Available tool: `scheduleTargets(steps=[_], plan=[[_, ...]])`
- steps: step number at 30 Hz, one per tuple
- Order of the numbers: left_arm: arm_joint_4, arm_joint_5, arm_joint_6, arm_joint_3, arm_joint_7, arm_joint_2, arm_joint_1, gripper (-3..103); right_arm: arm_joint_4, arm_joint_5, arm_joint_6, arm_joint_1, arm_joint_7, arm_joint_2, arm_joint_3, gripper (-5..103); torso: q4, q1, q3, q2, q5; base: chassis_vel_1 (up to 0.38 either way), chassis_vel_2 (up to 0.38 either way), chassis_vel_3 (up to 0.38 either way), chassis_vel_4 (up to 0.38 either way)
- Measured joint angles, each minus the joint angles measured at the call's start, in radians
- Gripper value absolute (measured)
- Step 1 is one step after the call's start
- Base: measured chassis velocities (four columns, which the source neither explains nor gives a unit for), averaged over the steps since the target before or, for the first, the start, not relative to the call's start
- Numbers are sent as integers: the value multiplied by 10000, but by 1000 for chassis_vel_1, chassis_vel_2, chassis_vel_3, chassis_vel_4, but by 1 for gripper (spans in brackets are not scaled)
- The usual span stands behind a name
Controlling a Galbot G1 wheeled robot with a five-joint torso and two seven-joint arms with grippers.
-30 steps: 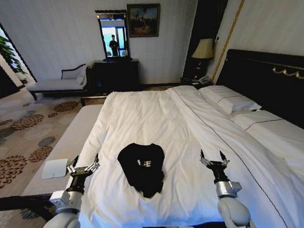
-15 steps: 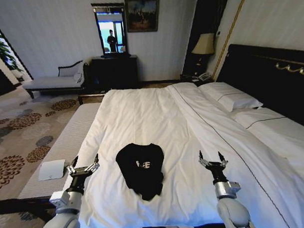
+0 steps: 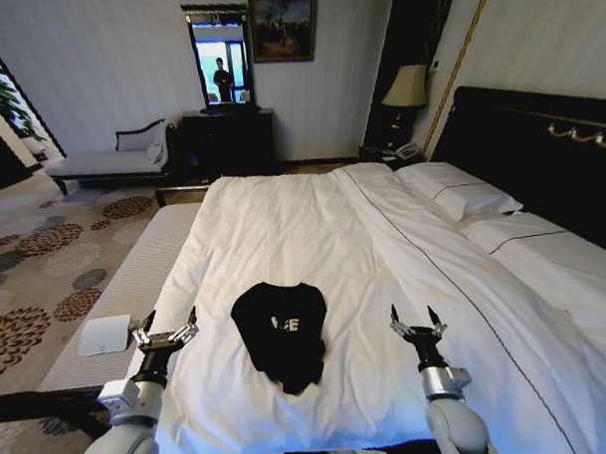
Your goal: Fold the clothes on the bed.
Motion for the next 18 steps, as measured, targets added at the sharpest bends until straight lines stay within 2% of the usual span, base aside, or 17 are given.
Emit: scheduleTargets(steps=[4, 9, 14, 18], plan=[[128, 209, -82, 111, 47, -10, -73, 100, 217, 109, -110, -157, 12, -388, 114, 100, 1, 2, 1, 0, -2, 0, 0, 0, 0], [309, 181, -78, 185, 50, -56, -322, 100, 204, 140, 35, -263, 13, -428, 178, 100, 0, 2, 0, 0, -1, 0, 0, 0, 0], [862, -617, -81, -82, 220, -132, -612, 100, 216, 399, 85, -410, 25, -371, 99, 100, -1, 0, 0, 1, -1, 0, 0, 0, 0], [1204, -782, -186, -117, 337, 66, -585, 100, 155, 968, 53, -274, -23, -421, 115, 100, 0, 1, 0, 0, -1, 0, 0, 0, 0]])
